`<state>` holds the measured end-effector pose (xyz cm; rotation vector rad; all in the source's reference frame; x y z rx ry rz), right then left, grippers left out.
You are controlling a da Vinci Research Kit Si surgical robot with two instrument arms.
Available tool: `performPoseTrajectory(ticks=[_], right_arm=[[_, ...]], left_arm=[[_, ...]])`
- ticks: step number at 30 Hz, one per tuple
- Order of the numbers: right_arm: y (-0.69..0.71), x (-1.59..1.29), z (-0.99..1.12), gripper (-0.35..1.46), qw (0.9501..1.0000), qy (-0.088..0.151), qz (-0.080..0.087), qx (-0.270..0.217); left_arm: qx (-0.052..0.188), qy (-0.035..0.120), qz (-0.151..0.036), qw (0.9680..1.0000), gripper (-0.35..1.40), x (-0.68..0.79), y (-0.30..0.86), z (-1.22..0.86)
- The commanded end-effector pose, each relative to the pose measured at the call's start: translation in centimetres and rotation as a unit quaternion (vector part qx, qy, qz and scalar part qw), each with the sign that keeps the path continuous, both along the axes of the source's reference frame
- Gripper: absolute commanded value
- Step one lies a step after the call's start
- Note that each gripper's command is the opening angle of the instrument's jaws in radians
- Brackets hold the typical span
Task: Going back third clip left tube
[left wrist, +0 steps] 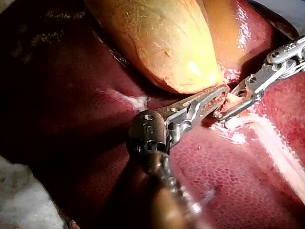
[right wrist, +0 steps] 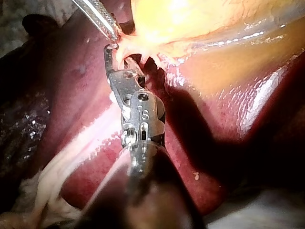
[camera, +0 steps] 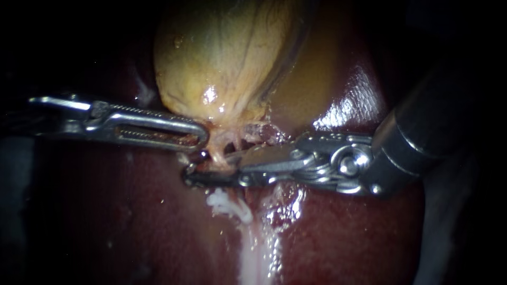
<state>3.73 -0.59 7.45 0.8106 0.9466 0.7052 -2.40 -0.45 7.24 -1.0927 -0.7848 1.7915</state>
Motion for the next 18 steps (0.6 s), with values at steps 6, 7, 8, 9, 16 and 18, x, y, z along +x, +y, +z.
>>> performPoseTrajectory(ticks=[6, 7, 8, 9, 16, 18], right_arm=[[0.01, 0.0, 0.01, -0.35, 1.0, -0.001, -0.002, 0.0], [0.01, 0.0, 0.01, -0.35, 1.0, 0.001, -0.004, 0.002], [0.0, 0.0, 0.02, -0.34, 0.9999, 0.003, -0.01, 0.005], [-0.01, 0.01, 0.03, -0.17, 0.9999, 0.007, -0.008, 0.004], [-0.01, 0.07, 0.03, 0.49, 0.9981, 0.015, 0.026, -0.055], [-0.02, 0.05, 0.04, 0.49, 0.9977, 0.018, 0.021, -0.062]], left_arm=[[0.0, 0.0, 0.0, 1.0, -0.35, 0.0, 0.0, 0.0], [0.0, 0.0, 0.0, 1.0, -0.35, 0.0, 0.0, 0.0], [0.0, 0.0, 0.0, 1.0, -0.35, 0.0, 0.0, 0.0], [0.0, 0.0, 0.0, 1.0, -0.35, 0.0, 0.0, 0.0], [0.0, 0.0, -0.001, 1.0, -0.35, 0.01, 0.0, 0.01], [0.0, 0.0, -0.001, 1.0, -0.35, 0.01, 0.0, 0.01]])
